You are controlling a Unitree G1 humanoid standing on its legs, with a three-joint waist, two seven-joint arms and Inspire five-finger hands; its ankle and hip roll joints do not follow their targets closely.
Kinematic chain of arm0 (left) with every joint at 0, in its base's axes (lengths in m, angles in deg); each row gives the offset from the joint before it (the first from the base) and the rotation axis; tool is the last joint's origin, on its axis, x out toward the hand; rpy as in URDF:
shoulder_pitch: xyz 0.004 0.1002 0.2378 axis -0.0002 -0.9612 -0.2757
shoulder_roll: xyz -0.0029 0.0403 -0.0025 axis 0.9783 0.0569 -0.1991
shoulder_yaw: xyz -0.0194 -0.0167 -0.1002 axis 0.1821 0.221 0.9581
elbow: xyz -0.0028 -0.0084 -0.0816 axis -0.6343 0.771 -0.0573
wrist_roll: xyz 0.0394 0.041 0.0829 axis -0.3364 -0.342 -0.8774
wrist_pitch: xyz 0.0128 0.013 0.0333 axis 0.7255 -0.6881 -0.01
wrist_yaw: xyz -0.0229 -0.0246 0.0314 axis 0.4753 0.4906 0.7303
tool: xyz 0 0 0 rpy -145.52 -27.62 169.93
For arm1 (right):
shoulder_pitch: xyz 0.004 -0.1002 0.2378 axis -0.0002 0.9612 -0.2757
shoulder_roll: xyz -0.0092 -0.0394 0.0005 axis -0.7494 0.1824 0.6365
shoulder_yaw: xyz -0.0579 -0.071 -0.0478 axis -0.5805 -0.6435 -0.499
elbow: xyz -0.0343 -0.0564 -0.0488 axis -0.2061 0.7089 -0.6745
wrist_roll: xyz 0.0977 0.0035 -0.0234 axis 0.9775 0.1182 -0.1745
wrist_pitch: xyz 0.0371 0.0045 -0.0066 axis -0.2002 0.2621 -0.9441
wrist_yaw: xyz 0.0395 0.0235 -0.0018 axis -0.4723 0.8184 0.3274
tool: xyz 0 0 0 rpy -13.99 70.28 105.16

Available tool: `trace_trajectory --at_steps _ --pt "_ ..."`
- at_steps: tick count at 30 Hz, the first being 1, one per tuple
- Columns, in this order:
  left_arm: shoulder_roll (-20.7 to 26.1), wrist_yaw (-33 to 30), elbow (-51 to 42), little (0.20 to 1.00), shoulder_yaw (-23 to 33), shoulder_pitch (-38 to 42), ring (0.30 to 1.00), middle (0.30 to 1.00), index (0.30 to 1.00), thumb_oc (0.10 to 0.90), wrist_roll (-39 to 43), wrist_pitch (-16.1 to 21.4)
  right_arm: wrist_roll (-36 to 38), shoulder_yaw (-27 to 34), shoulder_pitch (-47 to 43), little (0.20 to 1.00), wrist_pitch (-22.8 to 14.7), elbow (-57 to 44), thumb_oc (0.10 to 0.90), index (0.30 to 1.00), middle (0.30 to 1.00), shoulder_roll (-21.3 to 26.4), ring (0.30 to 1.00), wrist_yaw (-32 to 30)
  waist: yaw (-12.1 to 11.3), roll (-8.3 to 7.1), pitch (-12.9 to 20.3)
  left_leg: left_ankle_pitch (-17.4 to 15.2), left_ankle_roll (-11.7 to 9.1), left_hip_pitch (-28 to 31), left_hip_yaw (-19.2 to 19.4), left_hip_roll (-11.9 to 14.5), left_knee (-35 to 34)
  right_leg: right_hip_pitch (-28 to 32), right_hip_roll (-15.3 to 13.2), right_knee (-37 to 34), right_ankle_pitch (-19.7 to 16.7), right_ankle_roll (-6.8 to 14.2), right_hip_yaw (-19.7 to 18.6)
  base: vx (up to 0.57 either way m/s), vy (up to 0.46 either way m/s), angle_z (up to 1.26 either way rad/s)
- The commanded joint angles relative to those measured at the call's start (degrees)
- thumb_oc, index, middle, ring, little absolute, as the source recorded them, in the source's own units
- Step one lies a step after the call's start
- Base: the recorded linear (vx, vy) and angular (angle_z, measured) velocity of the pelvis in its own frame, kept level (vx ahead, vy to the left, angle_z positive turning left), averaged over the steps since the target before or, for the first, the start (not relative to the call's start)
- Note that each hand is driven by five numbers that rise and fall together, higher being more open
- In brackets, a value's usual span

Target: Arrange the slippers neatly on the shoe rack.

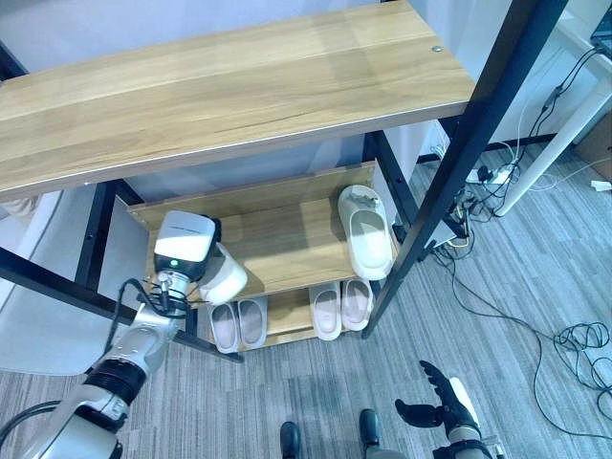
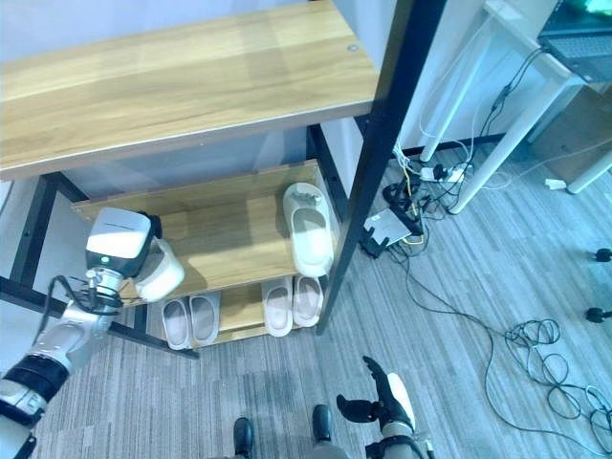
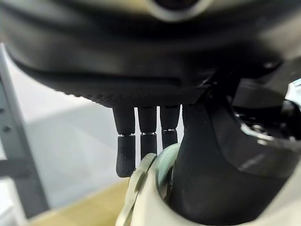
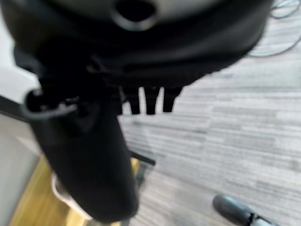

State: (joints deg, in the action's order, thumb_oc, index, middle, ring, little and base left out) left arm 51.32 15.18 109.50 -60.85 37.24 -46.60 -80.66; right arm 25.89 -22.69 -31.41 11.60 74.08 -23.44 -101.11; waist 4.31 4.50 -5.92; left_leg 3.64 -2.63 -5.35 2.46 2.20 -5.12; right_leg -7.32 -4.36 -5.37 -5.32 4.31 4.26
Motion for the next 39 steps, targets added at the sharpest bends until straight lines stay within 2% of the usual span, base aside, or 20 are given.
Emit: trace_trajectory --at_steps 1,8,12,21,35,39 --pt "0.1 -5.0 4.5 0.300 2.0 12.3 0.300 0.300 0.300 0.400 -0.4 -1.5 -0.9 0.0 1.8 0.900 -2.5 -2.6 0.800 0.900 0.900 0.7 0.900 -2.4 0.6 -1.30 1.5 -4.4 -0.1 -0.3 -0.4 -3.0 0.1 1.8 -0.4 0.4 5.8 4.3 0.4 0.00 0.000 0.00" --pt "-3.3 -5.1 6.8 0.300 -3.9 18.3 0.300 0.300 0.300 0.400 -1.1 -0.9 -1.0 -1.0 1.6 0.900 -2.7 -2.1 0.800 0.900 0.900 1.2 0.900 -2.7 2.1 -1.44 1.3 -4.2 -0.1 -1.3 0.6 -2.7 0.1 0.2 -0.3 0.4 5.1 4.4 -0.6 0.00 -0.009 -0.05" --pt "-3.8 -6.0 9.8 0.300 -8.0 24.5 0.300 0.300 0.300 0.400 1.0 -0.9 -0.1 -1.7 0.3 0.900 -2.7 -1.5 0.800 0.900 0.900 1.7 0.900 -3.1 3.1 -1.75 0.4 -3.5 -0.2 -3.6 1.4 -2.4 0.1 -2.5 -0.2 0.4 4.0 4.5 -1.2 -0.03 -0.021 -0.11" --pt "-6.1 -6.2 6.4 0.300 -9.8 25.9 0.300 0.300 0.300 0.400 -0.2 0.0 0.5 -1.5 1.0 0.900 -3.4 -1.1 0.800 0.900 0.900 1.1 0.900 -3.9 4.0 -1.89 -0.1 -3.3 -0.2 -4.7 2.2 -2.2 0.1 -4.0 0.0 0.4 3.8 4.2 -2.0 0.01 -0.022 -0.10" --pt "-7.7 -5.4 9.8 0.300 -15.2 31.7 0.300 0.300 0.300 0.400 -1.9 0.4 1.0 -2.6 -0.5 0.900 -4.1 -1.5 0.800 0.900 0.900 2.3 0.900 -4.1 5.4 -1.29 -1.3 -3.2 -0.4 -6.0 3.2 -2.1 0.1 -6.1 0.1 0.4 3.1 4.2 -3.4 0.00 -0.004 -0.03" --pt "-7.9 -5.4 12.1 0.300 -18.2 35.5 0.300 0.300 0.300 0.400 -2.6 0.1 1.0 -3.2 -0.7 0.900 -4.5 -2.2 0.800 0.900 0.900 3.1 0.900 -4.4 6.1 -1.31 -1.7 -3.2 -0.4 -6.6 3.5 -2.1 0.1 -6.9 0.2 0.4 2.8 4.3 -3.6 0.00 0.000 0.00"
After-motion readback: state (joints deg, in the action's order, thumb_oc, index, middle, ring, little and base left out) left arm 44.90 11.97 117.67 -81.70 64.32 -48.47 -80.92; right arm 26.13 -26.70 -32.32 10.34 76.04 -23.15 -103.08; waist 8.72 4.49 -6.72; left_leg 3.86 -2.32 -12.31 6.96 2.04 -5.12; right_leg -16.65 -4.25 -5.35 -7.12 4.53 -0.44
